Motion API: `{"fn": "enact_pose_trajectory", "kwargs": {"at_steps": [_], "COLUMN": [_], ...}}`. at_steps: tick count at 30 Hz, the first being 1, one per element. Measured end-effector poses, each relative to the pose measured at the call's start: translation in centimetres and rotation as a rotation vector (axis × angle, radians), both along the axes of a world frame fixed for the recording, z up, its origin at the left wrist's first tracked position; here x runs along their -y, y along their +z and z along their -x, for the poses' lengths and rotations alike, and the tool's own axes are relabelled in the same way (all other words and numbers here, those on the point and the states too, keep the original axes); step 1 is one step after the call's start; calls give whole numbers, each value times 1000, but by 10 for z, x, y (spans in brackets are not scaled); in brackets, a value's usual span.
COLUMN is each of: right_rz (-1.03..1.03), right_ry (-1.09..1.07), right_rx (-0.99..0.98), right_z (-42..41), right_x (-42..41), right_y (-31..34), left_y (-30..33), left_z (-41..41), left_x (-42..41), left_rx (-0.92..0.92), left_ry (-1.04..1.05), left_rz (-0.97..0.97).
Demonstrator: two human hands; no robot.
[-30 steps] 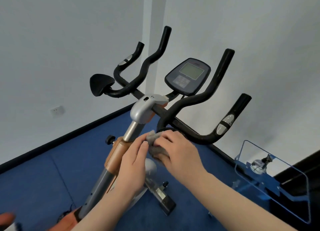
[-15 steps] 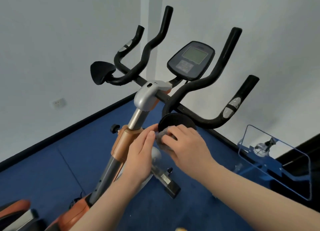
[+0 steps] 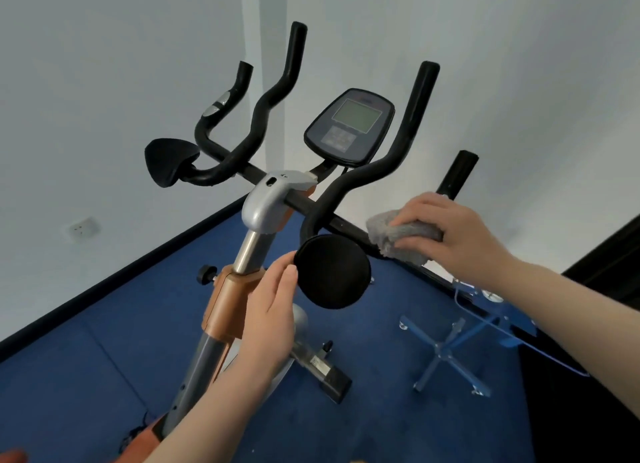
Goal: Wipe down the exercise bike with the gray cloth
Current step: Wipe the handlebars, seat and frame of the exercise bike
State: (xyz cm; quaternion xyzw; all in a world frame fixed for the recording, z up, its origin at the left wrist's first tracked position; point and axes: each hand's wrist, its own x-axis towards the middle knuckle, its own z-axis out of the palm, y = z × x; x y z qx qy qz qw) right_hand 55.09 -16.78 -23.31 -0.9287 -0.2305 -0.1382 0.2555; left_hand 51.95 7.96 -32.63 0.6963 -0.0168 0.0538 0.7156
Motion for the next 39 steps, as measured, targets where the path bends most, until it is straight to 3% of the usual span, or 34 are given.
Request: {"fn": "enact_pose_trajectory", "kwargs": {"at_steps": [3,8,11,16,21,25,31,35,39], "right_rz": [-267,-139,-237,-341,-128,-217,37,-29,-155], "right_ry": [-140,-205,-239,-332,-331,-283,-157,-228,-371], "right_rx": [-25,-292,-356,-291,-363,-126,4,-39,-158], "right_z": [-8,-30,-21,23,43,11,-15,-9,11], "right_x": [-28,-92,-84,-79,-49,-59,-117,-94,-75], "right_y": [-5,-43,-49,-56,-44,-32,-48,-46,-47], "left_y": [-1,2,6,3,7,-1,3,12,20], "left_z": [-4,-7,-5,2,3,-2,2,5,4], "left_x": [10,18,19,24,9,-2,-1,3,14], "left_rx": [-3,-9,-12,15,20,-32,-2,43,162], "left_ry": [-17,4,39,78,89,80,70,77,133], "left_rz": [0,-29,-47,-10,-87,-97,-108,-112,-262]}}
